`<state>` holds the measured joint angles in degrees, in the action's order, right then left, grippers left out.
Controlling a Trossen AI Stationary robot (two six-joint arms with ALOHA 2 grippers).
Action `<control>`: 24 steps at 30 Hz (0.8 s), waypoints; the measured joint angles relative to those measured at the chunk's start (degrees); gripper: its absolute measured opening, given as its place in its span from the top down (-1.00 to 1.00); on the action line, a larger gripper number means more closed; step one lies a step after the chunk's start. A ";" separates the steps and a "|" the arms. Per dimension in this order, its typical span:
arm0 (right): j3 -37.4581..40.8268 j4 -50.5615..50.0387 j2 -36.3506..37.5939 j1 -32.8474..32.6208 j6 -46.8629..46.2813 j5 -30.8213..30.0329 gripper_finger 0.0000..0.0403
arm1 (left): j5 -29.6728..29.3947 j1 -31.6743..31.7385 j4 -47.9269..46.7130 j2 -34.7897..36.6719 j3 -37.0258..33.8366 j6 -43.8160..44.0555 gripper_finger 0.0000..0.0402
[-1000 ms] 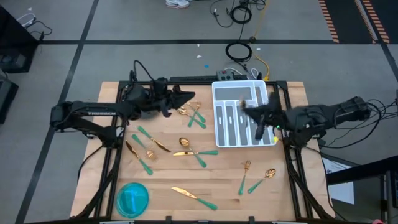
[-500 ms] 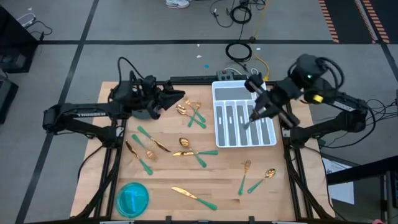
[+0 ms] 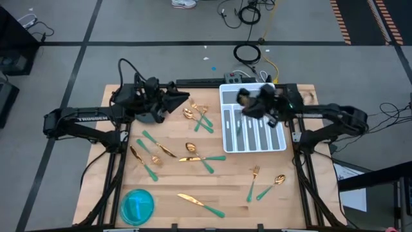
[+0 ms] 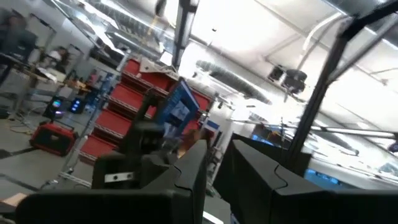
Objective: Sort silverware
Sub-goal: Put the green spoon into the white silverware organizer
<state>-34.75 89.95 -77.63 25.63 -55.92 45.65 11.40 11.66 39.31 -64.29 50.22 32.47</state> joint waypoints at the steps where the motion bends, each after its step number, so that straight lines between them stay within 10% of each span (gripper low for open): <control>1: 3.79 -0.31 0.34 0.74 -1.74 -4.30 1.00 | -0.97 0.00 -0.02 0.00 0.00 -0.10 0.59; 4: 12.64 -0.55 -0.59 2.23 -4.96 -16.13 1.00 | -4.17 0.01 -1.51 0.00 0.00 -1.02 0.59; 13: 16.90 -4.58 -0.83 3.26 -9.33 -24.59 1.00 | -15.38 1.00 -11.59 -0.22 -0.04 -1.74 0.59; 24: 11.87 -50.07 0.96 -0.10 -4.58 -40.75 1.00 | -25.49 1.07 -28.56 -0.24 -0.04 -1.27 0.59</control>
<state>-22.88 39.88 -76.67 25.52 -60.50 4.90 -14.08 12.73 10.75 -64.53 50.17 31.20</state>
